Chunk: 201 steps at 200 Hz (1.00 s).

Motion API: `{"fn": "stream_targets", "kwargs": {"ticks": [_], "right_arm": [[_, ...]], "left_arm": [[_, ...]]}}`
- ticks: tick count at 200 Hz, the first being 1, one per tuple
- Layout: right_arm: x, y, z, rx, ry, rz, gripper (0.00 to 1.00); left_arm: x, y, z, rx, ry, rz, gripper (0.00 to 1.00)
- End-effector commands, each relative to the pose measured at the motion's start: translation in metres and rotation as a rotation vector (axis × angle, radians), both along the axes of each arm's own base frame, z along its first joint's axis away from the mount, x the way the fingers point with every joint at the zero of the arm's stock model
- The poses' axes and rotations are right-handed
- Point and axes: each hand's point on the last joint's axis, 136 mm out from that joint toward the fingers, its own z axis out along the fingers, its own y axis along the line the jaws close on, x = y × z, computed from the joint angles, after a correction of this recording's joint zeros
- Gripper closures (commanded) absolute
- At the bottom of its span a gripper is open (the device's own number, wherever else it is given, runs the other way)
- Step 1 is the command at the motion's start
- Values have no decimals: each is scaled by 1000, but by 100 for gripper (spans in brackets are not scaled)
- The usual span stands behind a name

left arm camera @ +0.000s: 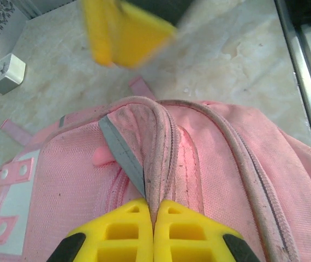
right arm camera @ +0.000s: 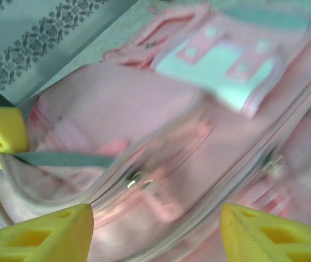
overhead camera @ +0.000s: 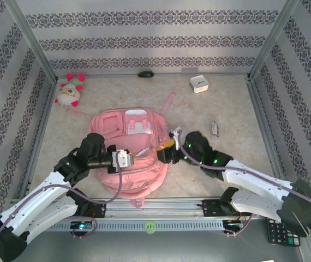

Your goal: Pack the student bag

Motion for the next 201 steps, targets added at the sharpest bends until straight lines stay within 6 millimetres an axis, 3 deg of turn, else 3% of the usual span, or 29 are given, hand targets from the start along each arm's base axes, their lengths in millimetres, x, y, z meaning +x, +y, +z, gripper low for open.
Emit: {"fn": "stream_targets", "kwargs": {"ticks": [1,34,73,145,201], "right_arm": [[-13,-11,-3,-168,-188,365,35],[6,-7,-14,-267,-312,643,33],[-10,20,-23,-239,-273,850,33],[-24,49,-33,-163,-76,888,38],[-33,37,-28,-126,44,853,49]], "left_arm": [[-7,-2,15,-52,-27,-33,100],[-6,-1,14,-52,-45,-41,100],[-3,-2,16,-63,-52,-27,100],[0,-4,19,-92,-50,-17,100],[8,-2,19,-88,-68,21,100]]}}
